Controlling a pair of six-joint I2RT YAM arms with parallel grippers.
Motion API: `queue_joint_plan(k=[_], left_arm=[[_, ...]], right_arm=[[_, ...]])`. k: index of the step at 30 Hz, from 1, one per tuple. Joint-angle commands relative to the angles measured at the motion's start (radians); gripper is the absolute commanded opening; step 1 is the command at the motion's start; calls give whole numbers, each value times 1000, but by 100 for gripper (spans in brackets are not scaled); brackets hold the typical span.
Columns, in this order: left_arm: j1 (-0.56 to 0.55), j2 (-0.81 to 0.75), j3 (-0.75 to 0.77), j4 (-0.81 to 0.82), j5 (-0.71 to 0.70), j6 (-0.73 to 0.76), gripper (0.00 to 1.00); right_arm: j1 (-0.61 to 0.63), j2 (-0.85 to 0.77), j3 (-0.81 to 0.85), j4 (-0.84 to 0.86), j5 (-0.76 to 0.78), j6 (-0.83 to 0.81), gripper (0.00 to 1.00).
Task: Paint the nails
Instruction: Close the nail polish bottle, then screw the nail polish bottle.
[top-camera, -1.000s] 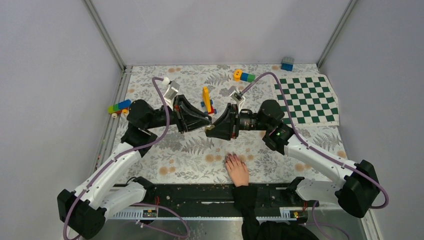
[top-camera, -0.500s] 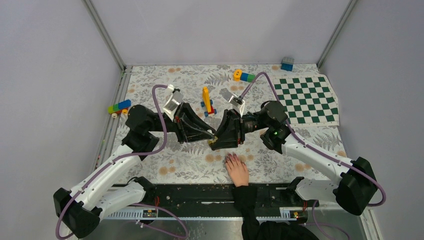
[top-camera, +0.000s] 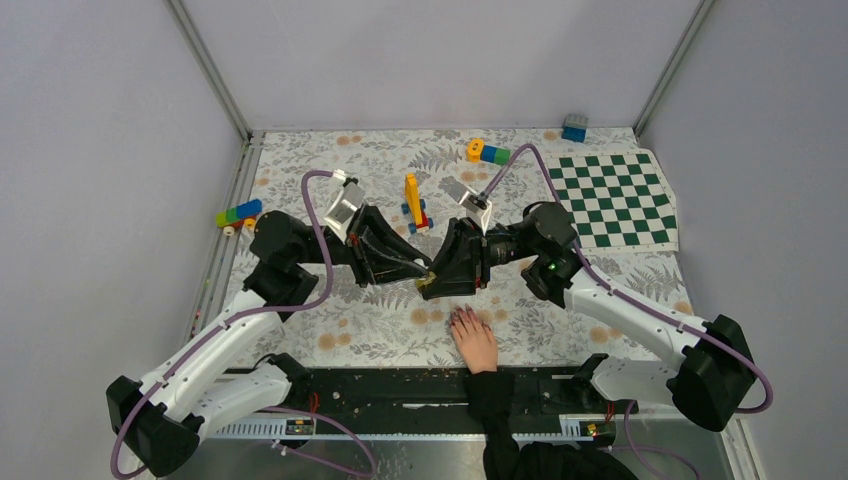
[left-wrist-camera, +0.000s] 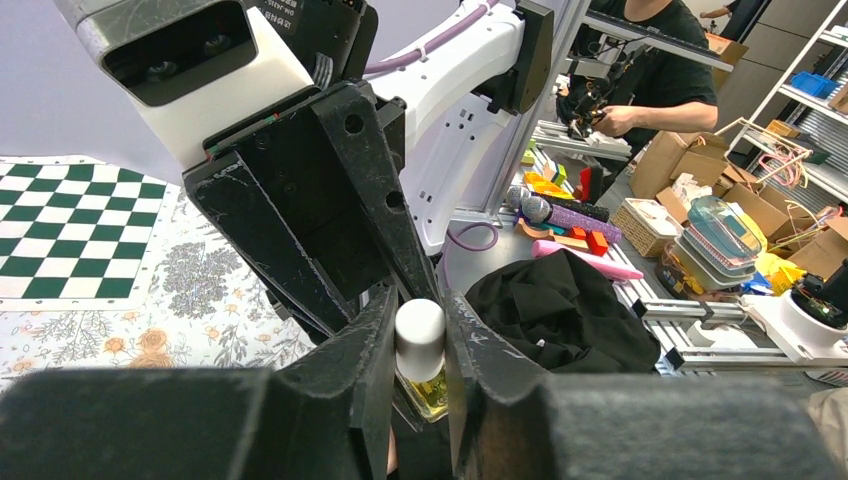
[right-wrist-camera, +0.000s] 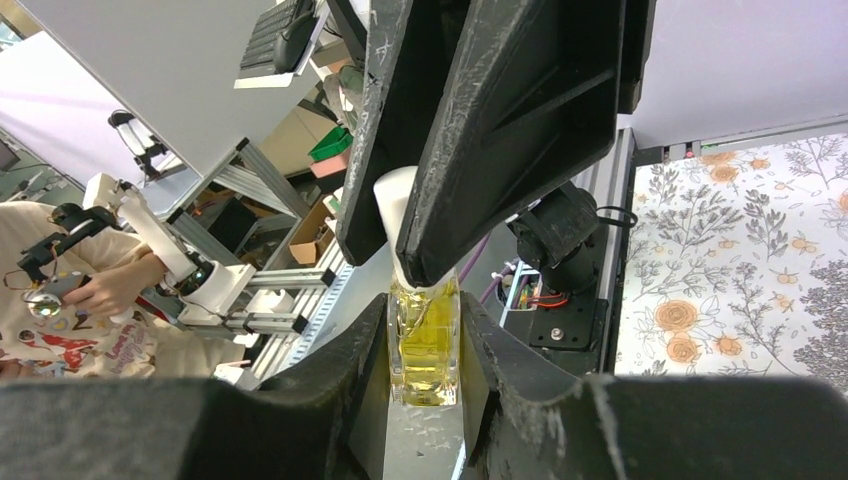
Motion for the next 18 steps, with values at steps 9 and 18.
queue_joint_plan(k=[9,18], left_arm=[[-34,9,-34,-62,102,-19,50],[1,-5,-39,-106,53,14,94]], right_arm=[[-14,-52,64,-2,186,-135,0],[-14,-45,106,-159,219,-281,0]])
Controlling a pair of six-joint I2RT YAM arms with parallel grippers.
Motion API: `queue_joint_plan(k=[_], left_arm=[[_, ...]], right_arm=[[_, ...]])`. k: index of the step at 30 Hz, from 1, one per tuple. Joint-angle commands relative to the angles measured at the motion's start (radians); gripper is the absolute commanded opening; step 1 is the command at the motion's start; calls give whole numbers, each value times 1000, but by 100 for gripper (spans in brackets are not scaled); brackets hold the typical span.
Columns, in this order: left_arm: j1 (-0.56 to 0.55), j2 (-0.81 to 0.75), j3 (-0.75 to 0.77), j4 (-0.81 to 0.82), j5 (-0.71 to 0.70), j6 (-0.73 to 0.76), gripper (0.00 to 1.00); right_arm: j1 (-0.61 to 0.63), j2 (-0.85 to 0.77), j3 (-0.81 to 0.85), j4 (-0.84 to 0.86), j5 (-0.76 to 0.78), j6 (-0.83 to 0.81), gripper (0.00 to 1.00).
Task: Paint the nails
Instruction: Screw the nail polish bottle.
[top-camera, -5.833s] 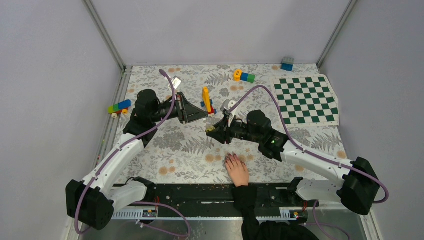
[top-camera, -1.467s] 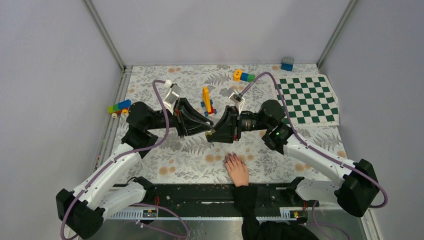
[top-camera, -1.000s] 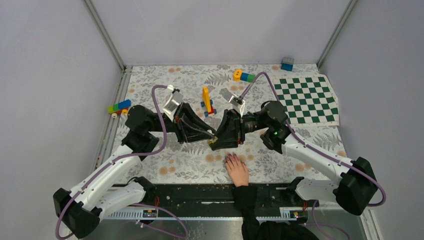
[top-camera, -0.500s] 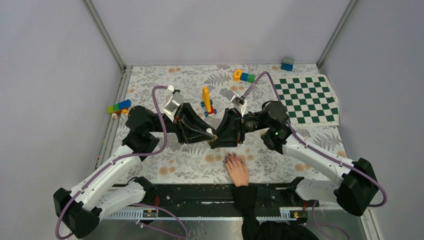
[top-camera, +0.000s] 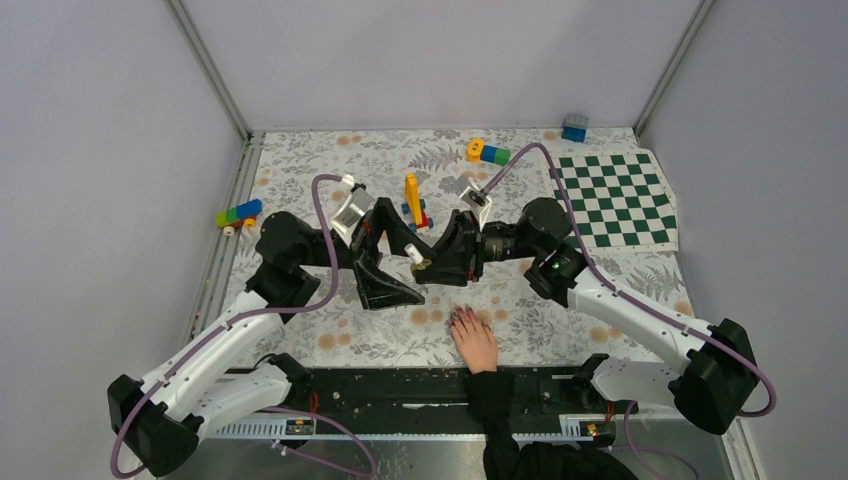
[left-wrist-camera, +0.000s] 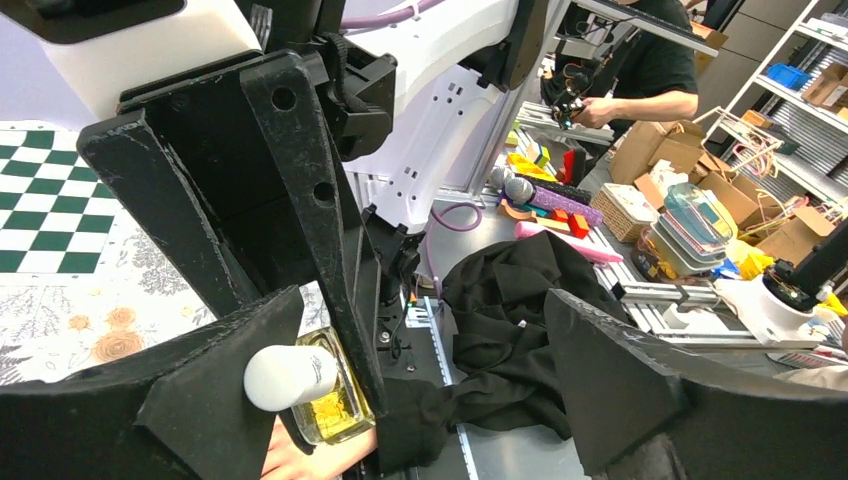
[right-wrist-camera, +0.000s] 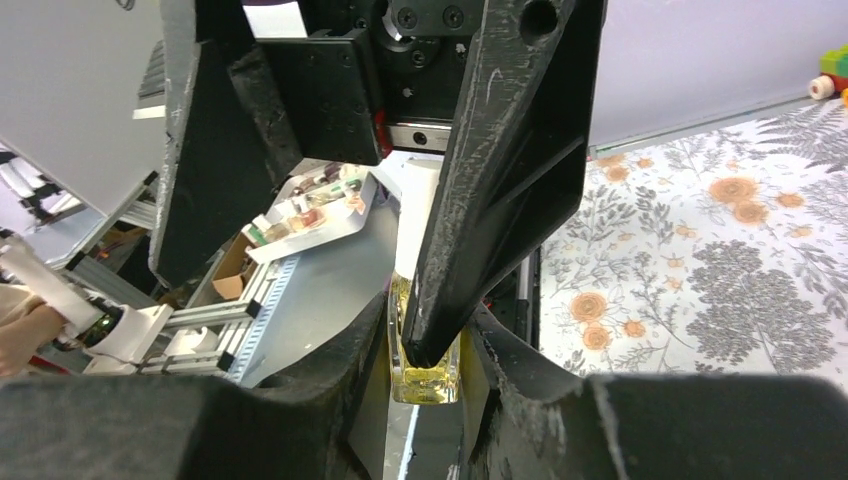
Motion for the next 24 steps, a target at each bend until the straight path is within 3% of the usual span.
queue_joint_plan(k=[1,7,14,24], left_arm=[[22,-8,-20,-80,24,15,98],[79,-8,-39,-17,-15,-43,99],[161,-29,-59,35,-57,-85,99],[171,-16,-70,99,-45,-132,99]], right_arm=[[-8,-26,101,-6,83,-116,0],[-8,-22,90,16,96,-133,0],[-8,-54,77,-83,155,-234,0],[-8,-63,53,-71,188,-248,0]])
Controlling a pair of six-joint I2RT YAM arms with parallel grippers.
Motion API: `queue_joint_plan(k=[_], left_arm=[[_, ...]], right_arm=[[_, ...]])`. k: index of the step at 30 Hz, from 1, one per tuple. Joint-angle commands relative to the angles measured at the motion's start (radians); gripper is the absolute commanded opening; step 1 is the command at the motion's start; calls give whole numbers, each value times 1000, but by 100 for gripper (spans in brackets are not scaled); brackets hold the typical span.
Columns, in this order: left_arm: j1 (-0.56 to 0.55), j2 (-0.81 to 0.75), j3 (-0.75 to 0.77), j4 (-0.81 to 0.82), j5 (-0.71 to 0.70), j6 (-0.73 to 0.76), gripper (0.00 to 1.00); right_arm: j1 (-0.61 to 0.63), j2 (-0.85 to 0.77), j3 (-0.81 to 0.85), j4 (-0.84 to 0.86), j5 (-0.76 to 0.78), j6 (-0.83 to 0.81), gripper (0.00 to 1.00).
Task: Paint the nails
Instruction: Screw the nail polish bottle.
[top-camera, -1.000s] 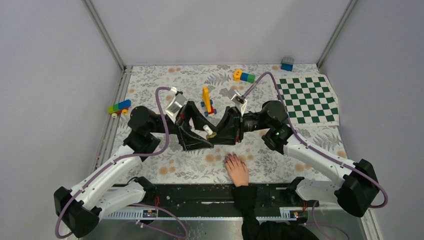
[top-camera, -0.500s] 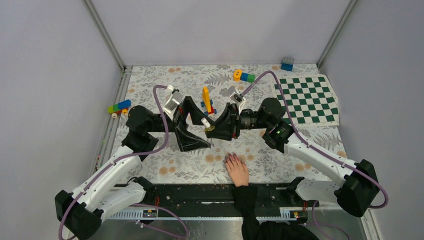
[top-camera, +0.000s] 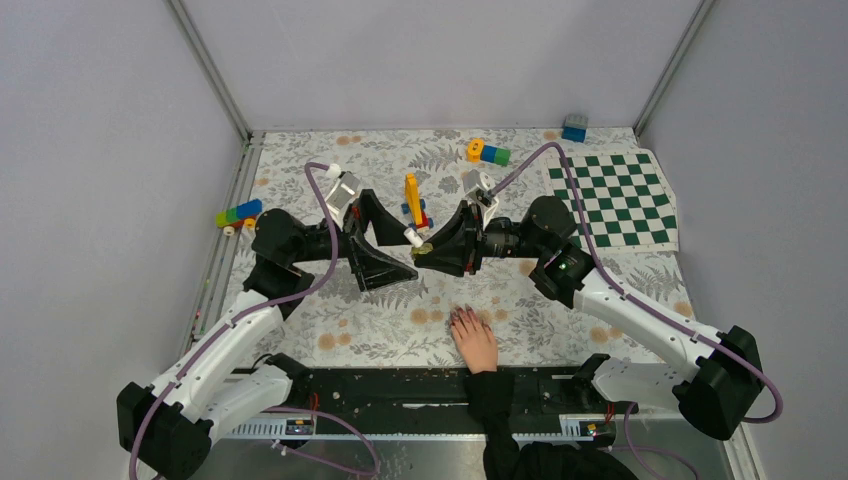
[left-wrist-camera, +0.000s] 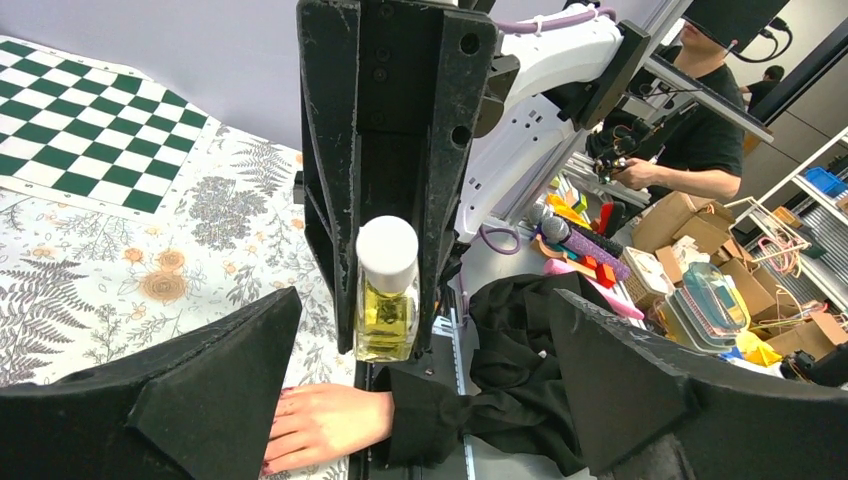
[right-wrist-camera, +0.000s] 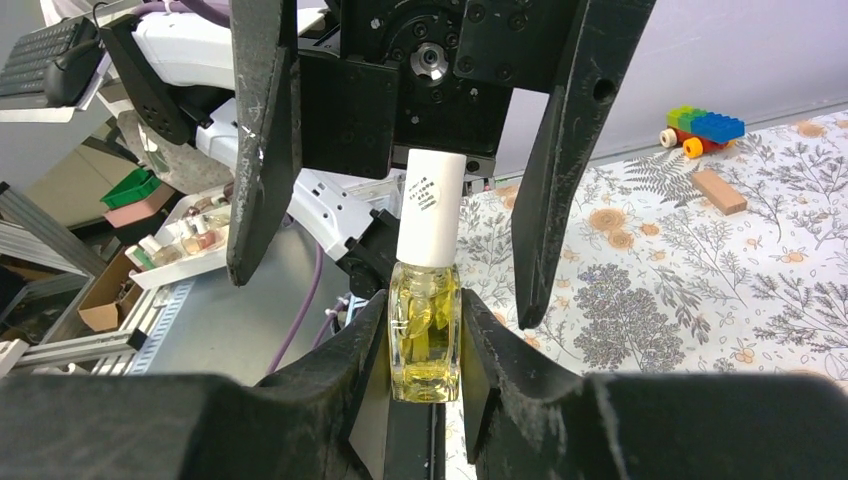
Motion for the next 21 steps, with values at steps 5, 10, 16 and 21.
queue_joint_plan(k=[5,10,16,21], left_arm=[[32,-68,-7,61,-42,4,99],[42,-129,16,-114,-232,88,99],[42,-138,31,-208,-424,-9,99],[35,-120,35,-197,-462,-77,94]], right_arm=[[-4,-42,3,42,127,-68,0],[26,-78,-32,-2,260,-171,0],[80,-101,-26,-102,402,-275,0],[113,-83,-7,-140,445,-307,0]])
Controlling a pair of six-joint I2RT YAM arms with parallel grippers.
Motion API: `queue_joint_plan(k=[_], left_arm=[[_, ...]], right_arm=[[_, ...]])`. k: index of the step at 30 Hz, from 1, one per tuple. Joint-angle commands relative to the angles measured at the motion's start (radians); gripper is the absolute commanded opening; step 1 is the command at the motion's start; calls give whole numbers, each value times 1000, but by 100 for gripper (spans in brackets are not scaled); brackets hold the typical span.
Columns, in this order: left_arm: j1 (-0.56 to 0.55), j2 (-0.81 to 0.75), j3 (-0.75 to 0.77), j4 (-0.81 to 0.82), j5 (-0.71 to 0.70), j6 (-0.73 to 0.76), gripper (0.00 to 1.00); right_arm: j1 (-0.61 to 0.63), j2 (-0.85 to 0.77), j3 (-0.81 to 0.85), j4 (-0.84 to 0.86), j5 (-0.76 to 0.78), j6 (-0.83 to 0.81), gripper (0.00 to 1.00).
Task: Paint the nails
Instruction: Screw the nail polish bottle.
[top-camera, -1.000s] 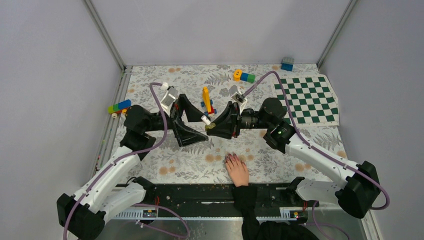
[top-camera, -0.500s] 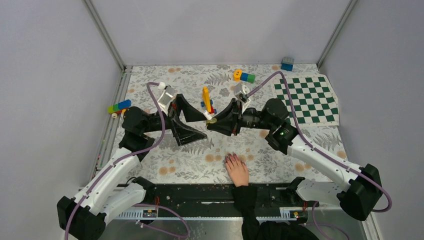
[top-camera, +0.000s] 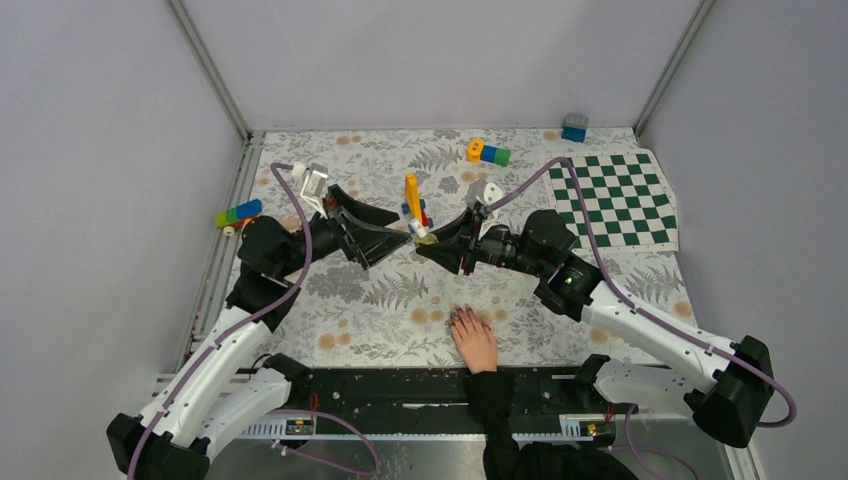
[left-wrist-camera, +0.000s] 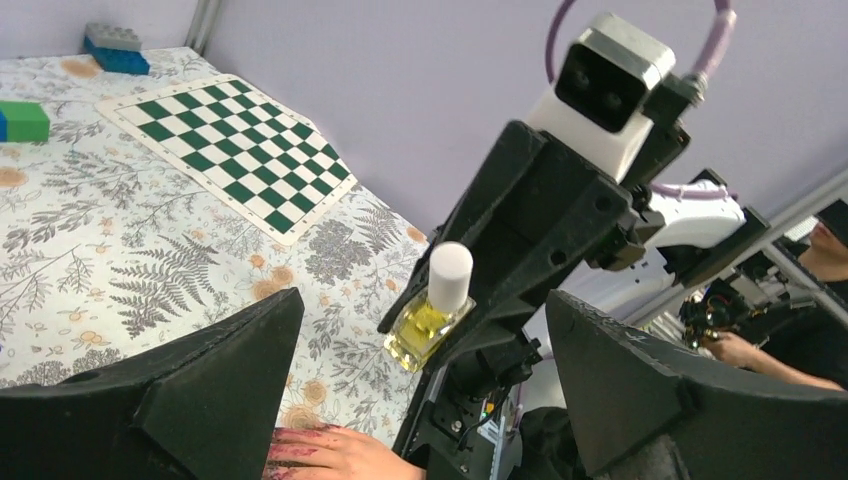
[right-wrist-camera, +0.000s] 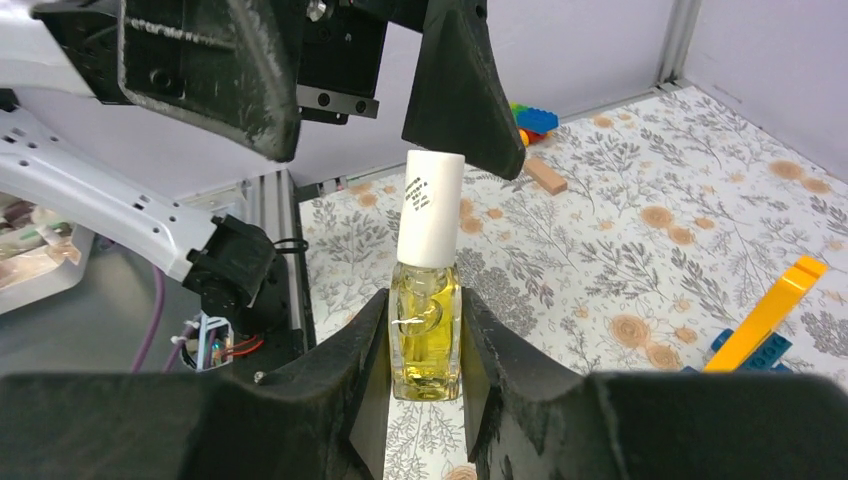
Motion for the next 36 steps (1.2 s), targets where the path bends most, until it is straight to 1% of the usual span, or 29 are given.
queue_joint_plan(k=[1,9,10,11,13,17,20,31,36], left_arm=[[-4,6,40,2,-103,-63,93],[-51,30,74,-68,-142,-34,88],[-62,34,80,-77,-151,-27,87],[-74,38,87,-93,-164,-16,82],[-103,42,103,-124,-196,8,77],[-142,48,107,-154,-249,31,70],[-154,59,108,-157,-260,29,66],[-177,81,110,-159,-286,38,41],[-189,89,113,-175,-291,51,39]], right_arm=[[36,0,31,-21,90,-72,0],[57,22,56,-66,120,-89,0],[58,25,59,-72,126,-90,0],[60,27,62,-75,130,-91,0],[62,28,64,-82,135,-94,0],[63,29,69,-92,139,-99,0],[66,29,70,-92,138,-100,0],[69,29,74,-111,145,-111,0],[71,33,75,-114,152,-113,0]])
